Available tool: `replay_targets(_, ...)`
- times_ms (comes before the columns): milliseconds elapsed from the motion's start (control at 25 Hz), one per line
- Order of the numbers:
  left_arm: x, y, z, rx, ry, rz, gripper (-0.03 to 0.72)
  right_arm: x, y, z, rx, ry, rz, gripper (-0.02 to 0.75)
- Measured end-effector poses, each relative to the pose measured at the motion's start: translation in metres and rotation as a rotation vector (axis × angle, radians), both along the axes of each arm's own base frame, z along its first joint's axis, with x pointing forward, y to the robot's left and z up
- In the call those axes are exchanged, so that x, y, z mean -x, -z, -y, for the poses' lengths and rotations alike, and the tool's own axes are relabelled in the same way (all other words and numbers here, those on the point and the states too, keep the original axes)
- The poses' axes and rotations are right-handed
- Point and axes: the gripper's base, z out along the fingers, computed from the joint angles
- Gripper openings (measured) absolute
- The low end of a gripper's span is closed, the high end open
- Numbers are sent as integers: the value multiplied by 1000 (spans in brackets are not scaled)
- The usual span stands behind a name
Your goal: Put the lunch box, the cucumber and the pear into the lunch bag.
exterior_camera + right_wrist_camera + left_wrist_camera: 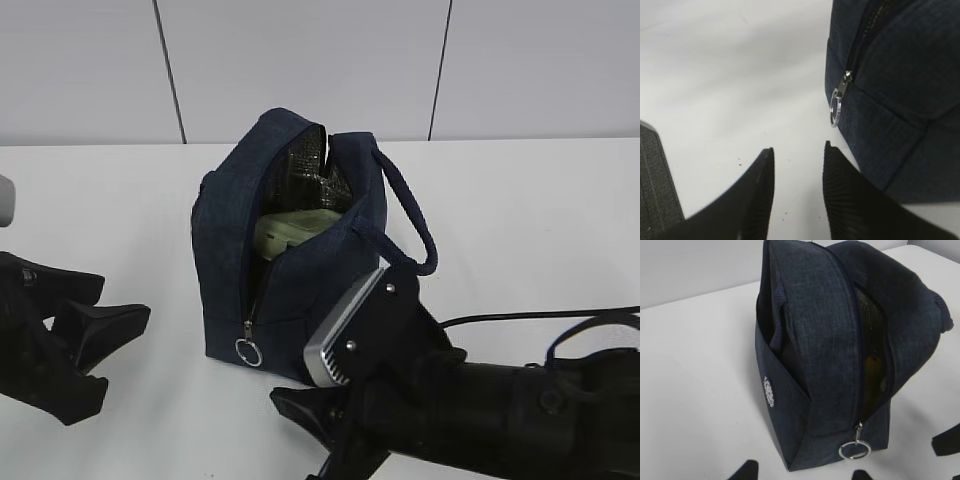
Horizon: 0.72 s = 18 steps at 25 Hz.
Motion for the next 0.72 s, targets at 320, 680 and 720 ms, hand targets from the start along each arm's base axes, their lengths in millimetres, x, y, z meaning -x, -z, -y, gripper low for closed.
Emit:
replay_targets(320, 0, 0, 0, 0, 0, 0, 342, -20, 16, -21, 19, -18, -10, 266)
replay_targets(680, 0, 0, 0, 0, 0, 0, 342, -31, 33, -27, 28, 51, -58, 265)
replay_targets(720, 0, 0, 0, 0, 0, 0, 342, -32, 33, -27, 26, 69, -57, 265)
